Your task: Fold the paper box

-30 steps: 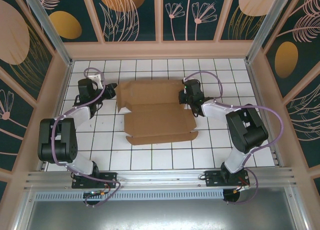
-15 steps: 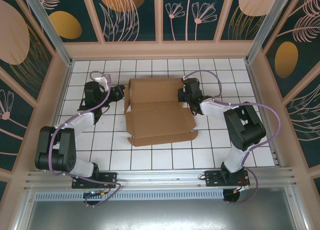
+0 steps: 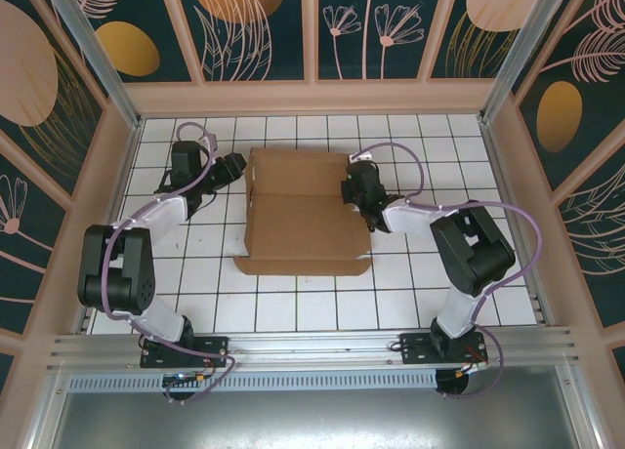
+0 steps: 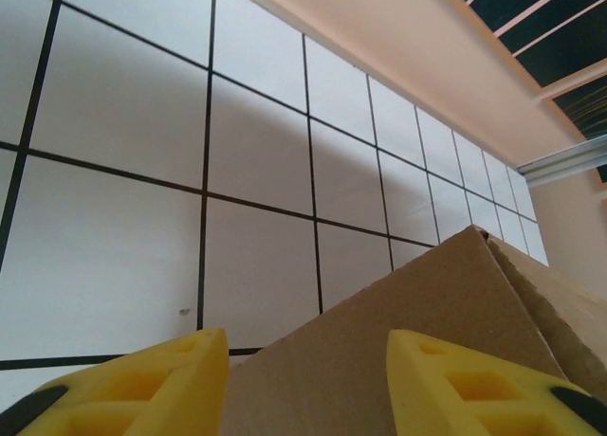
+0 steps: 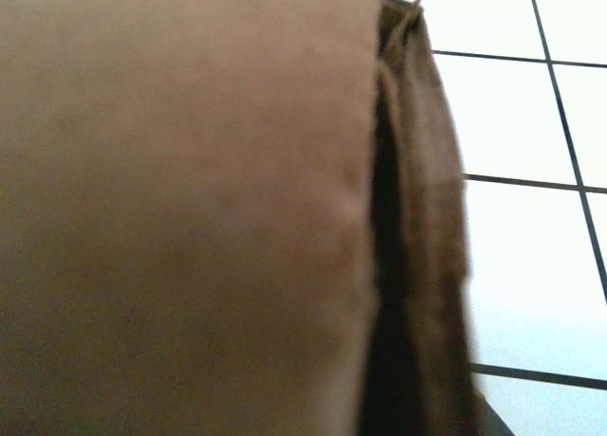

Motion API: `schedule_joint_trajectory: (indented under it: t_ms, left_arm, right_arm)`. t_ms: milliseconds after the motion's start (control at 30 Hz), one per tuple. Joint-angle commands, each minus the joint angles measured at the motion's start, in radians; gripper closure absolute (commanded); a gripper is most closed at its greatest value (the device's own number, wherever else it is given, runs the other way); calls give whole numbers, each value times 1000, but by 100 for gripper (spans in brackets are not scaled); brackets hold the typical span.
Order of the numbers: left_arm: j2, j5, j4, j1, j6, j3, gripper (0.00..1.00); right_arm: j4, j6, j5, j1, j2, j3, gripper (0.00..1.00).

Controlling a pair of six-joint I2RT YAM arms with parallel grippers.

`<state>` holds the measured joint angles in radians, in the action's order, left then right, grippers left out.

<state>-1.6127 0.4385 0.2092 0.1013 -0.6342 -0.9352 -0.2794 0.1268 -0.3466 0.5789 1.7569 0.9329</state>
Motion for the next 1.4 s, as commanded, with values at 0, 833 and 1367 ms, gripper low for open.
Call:
schedule_joint_trajectory:
  t_ms: [0, 833, 1367]
  left_arm:
    - [-30, 45, -52, 6, 12, -61, 52]
    - [56, -136, -114, -194, -56, 62, 55]
    - [-89, -57, -95, -192, 31, 43, 53]
  right_arm:
    - [31, -46, -65, 25, 33, -33, 100]
    - [244, -45, 117, -81, 62, 136, 100]
    - [458, -74, 280, -132, 261, 374, 100]
